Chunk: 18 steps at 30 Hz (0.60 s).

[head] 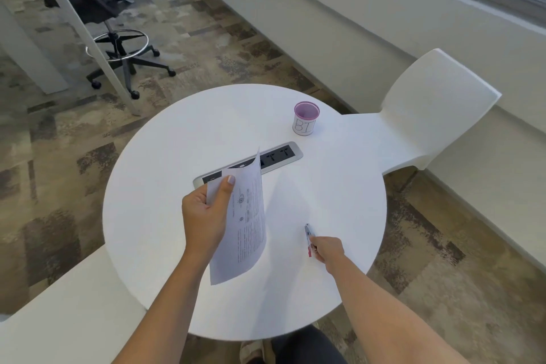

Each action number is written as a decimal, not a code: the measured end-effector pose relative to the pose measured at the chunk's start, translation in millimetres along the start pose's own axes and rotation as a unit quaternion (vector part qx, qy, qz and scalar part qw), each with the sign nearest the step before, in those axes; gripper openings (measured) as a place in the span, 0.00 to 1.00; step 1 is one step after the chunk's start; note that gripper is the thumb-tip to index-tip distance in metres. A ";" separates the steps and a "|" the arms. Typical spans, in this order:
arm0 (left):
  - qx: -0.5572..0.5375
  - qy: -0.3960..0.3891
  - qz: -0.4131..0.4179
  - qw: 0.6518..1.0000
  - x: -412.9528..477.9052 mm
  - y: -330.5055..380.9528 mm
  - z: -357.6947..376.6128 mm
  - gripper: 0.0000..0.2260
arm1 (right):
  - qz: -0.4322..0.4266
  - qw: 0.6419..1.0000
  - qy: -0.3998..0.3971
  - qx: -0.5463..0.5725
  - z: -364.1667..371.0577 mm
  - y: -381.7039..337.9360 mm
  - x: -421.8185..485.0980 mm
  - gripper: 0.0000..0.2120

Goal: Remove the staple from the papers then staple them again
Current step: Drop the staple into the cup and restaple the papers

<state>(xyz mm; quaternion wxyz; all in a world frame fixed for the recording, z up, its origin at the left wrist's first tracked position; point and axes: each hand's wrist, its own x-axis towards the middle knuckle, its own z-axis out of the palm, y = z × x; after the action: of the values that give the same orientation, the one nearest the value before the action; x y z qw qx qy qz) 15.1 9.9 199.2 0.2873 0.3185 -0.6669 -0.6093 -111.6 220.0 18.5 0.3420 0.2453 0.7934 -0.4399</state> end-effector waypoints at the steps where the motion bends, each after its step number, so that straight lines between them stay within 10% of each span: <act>1: 0.002 0.001 -0.001 1.000 0.5 -0.6 -0.1 0.29 | -0.008 1.000 0.004 -0.013 0.9 2.0 1.1 0.14; 18: -0.025 -0.012 -0.032 0.999 4.3 -0.2 -0.2 0.29 | -0.117 0.988 0.090 -0.035 0.3 -1.9 -12.8 0.12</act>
<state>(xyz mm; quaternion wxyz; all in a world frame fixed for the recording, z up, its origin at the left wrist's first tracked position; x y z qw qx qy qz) 12.5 6.4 199.0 0.2676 0.3248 -0.6444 -0.6385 -104.5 217.7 29.1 0.2238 0.1773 0.8592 -0.4245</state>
